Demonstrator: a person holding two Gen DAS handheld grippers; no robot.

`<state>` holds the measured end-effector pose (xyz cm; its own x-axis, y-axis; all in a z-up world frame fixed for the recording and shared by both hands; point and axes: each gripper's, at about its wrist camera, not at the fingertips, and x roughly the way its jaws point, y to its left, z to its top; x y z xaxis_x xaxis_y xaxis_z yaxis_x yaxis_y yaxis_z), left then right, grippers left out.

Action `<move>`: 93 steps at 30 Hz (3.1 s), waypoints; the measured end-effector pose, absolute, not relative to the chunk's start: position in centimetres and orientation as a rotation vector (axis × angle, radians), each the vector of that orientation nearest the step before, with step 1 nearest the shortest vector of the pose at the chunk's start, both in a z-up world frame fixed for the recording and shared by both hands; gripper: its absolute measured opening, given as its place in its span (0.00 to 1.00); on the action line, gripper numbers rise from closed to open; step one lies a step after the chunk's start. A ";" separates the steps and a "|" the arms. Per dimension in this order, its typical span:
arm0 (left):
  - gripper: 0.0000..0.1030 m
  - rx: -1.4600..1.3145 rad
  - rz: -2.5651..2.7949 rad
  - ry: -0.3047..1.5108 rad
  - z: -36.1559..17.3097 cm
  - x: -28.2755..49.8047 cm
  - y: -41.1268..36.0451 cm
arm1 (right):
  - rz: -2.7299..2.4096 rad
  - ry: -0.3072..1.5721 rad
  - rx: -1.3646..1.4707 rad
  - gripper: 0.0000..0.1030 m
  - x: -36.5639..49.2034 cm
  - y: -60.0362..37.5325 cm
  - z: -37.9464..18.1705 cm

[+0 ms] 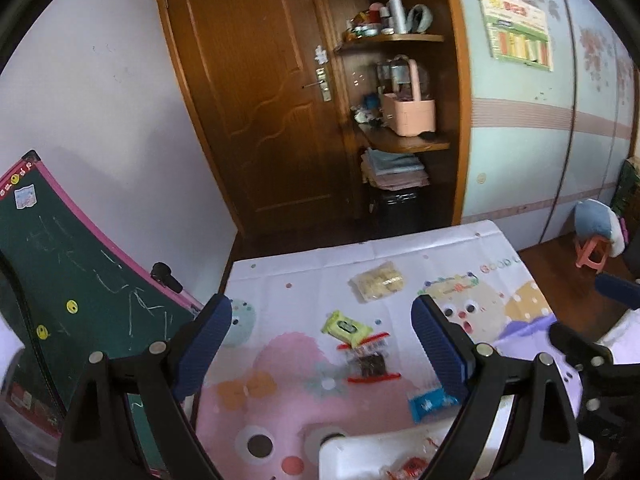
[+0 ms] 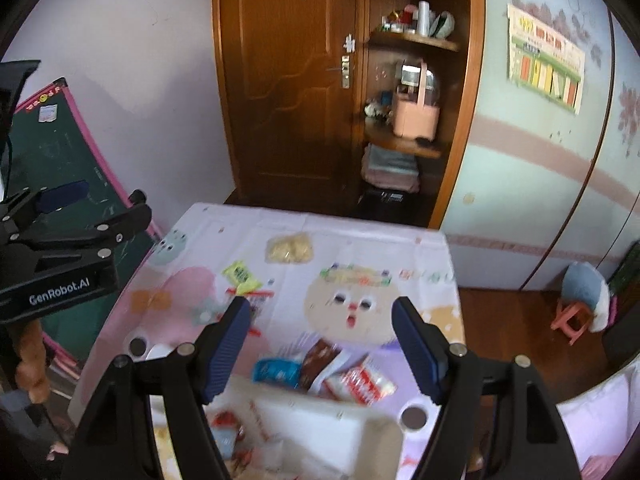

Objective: Organize snacks
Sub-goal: 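Move both open tools back toward the remaining snacks, then grasp the green snack packet with the left tool while the right grasps a clear puffed snack bag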

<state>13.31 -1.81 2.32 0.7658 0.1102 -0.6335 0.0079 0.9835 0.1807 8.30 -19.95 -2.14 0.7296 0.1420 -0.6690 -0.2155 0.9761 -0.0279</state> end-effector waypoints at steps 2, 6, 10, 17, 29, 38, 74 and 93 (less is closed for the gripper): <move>0.88 0.181 0.080 0.714 2.7 15.3 -1.3 | 0.190 0.722 -0.109 0.71 9.6 -20.0 -1.5; 0.88 0.202 0.117 0.745 2.7 19.3 -0.7 | 0.193 0.723 -0.143 0.71 12.4 -19.7 -0.8; 0.88 0.252 0.177 0.748 1.9 23.4 -0.2 | 0.200 0.761 -0.163 0.71 16.0 -19.1 -0.9; 0.88 0.213 0.168 0.910 -3.5 30.2 1.7 | 0.208 0.932 -0.078 0.71 24.8 -18.8 -4.9; 0.88 -0.084 0.205 1.229 -19.4 36.2 3.5 | 0.231 1.192 0.211 0.71 34.9 -16.3 -16.7; 0.85 -0.198 0.220 1.408 -25.7 36.3 3.3 | 0.221 1.253 0.278 0.72 38.3 -13.9 -22.4; 0.35 -0.089 0.011 1.138 -13.5 25.8 1.3 | 0.305 1.135 0.071 0.64 23.7 -16.9 -13.3; 0.35 0.080 -0.182 0.819 -1.5 1.5 -5.4 | 0.359 0.784 0.162 0.64 -3.8 -25.3 -5.9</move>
